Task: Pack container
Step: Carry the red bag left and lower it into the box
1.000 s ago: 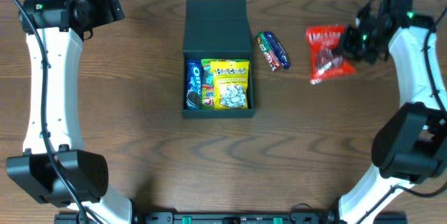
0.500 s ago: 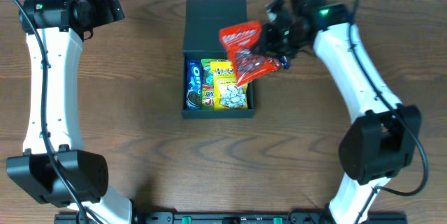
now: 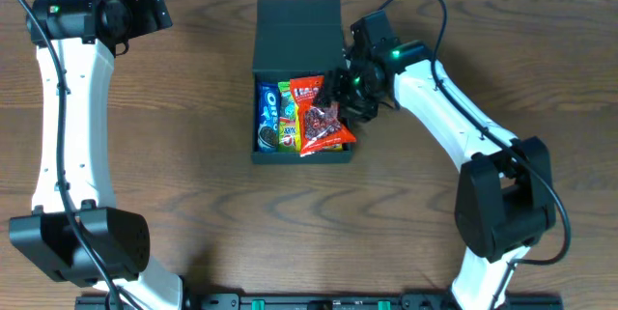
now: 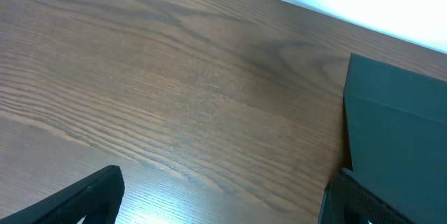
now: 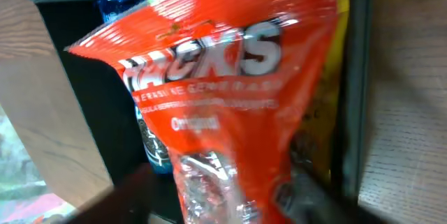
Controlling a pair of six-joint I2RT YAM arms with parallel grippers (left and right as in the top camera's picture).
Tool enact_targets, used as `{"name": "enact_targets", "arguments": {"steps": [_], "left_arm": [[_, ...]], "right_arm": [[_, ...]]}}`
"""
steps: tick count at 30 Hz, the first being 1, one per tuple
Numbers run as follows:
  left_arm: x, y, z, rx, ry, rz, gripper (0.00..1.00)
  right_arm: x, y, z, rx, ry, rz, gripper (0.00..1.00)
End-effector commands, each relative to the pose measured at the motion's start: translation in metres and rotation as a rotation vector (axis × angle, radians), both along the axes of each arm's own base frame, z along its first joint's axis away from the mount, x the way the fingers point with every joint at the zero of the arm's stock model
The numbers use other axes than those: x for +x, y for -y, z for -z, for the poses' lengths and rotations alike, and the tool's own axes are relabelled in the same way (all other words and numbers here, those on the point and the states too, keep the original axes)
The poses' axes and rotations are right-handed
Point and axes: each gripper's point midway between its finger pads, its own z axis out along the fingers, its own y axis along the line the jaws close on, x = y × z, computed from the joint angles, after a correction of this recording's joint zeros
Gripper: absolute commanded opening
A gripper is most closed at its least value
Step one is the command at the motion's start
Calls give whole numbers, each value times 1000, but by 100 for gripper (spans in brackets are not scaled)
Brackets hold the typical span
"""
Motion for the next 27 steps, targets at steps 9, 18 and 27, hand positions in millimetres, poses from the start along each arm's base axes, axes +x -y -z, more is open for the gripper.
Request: {"name": "enact_targets", "arguments": {"steps": [9, 18, 27], "left_arm": [[-2, 0, -20, 15, 45, 12, 95], [-2, 0, -20, 15, 45, 12, 95], [-2, 0, -20, 15, 45, 12, 95]], "right_arm": [[43, 13, -115, -5, 331, -38, 29], [3, -5, -53, -122, 247, -315, 1], [-30, 5, 29, -219, 35, -391, 1]]}}
